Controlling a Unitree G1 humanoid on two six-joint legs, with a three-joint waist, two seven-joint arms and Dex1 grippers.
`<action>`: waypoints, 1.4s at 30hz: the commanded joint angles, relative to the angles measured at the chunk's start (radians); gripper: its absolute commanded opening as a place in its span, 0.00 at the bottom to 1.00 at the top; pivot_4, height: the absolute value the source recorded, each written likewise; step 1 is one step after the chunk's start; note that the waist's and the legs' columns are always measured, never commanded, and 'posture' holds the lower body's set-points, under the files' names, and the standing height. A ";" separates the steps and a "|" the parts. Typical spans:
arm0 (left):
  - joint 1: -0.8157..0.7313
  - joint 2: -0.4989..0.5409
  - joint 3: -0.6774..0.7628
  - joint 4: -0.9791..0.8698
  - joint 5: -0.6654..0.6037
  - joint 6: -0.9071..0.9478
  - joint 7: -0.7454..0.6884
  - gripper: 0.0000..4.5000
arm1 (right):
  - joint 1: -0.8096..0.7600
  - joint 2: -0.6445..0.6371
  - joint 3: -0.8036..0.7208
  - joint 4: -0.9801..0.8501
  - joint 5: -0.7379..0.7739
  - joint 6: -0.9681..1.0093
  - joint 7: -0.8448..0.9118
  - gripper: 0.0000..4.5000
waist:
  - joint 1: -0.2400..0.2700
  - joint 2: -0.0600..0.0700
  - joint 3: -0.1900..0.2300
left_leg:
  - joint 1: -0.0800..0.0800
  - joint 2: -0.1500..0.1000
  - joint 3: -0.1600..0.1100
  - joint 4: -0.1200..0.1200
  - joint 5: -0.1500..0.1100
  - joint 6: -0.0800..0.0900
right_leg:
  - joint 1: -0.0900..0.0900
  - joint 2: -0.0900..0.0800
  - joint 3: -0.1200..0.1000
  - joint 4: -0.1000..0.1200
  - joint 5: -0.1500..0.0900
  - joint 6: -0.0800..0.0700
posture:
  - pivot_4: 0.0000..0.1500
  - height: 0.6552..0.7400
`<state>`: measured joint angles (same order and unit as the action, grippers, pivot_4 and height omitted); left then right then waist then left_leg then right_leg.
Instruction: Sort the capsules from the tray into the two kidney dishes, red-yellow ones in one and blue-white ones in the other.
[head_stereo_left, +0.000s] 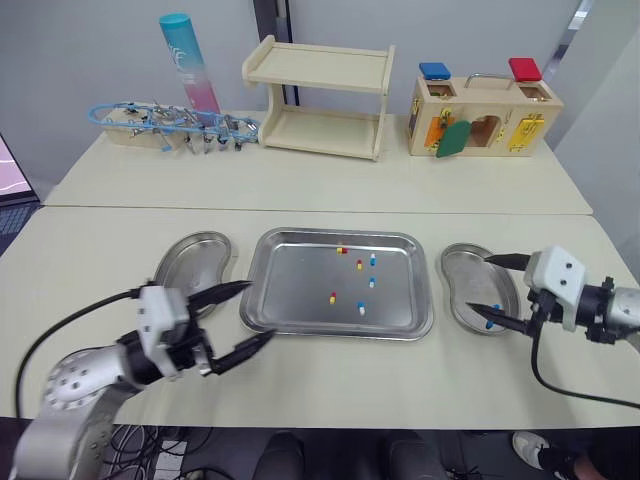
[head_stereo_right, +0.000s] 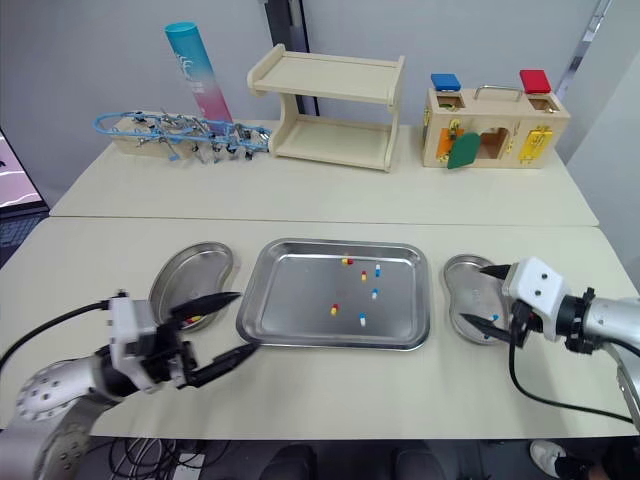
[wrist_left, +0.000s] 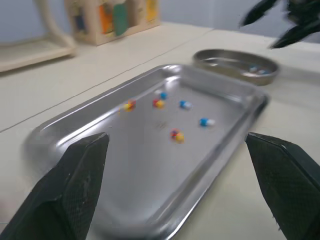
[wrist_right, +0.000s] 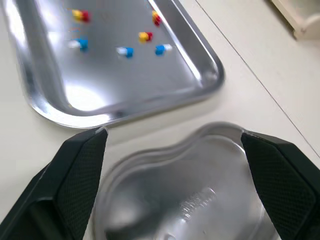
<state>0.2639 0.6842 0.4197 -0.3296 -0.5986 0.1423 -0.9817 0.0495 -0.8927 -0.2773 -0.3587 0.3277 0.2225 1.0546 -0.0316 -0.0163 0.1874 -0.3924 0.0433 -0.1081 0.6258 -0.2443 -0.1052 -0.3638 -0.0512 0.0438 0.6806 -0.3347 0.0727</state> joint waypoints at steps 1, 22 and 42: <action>0.051 0.022 0.142 0.109 0.037 -0.053 0.005 1.00 | 0.092 0.003 -0.084 -0.015 0.031 -0.100 0.060 0.99 | 0.000 0.000 0.000 | 0.000 0.000 0.000 0.000 0.000 0.000 | 0.000 0.000 0.000 0.000 0.000 0.000 | 1.00 1.00; 0.119 0.036 0.239 0.386 0.098 -0.121 0.000 1.00 | 0.356 0.080 -0.146 0.204 -0.007 -0.393 0.074 0.99 | -0.001 -0.002 -0.001 | 0.012 0.000 0.001 -0.001 0.000 0.000 | 0.011 0.000 0.000 -0.001 0.000 0.000 | 1.00 1.00; -0.233 0.163 -0.197 -0.049 0.107 0.179 -0.033 1.00 | 0.222 0.221 0.161 -0.139 0.009 -0.193 -0.122 0.99 | 0.005 -0.002 -0.001 | 0.011 0.000 -0.001 -0.001 0.000 0.000 | 0.011 0.000 0.000 -0.001 0.000 0.000 | 1.00 1.00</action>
<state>0.0545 0.8331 0.2457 -0.3409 -0.4741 0.2820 -1.0273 0.2662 -0.6744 -0.1132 -0.4540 0.3193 0.0234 0.9507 -0.0267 -0.0184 0.1860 -0.3814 0.0434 -0.1086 0.6251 -0.2444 -0.1055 -0.3528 -0.0511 0.0435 0.6800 -0.3350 0.0728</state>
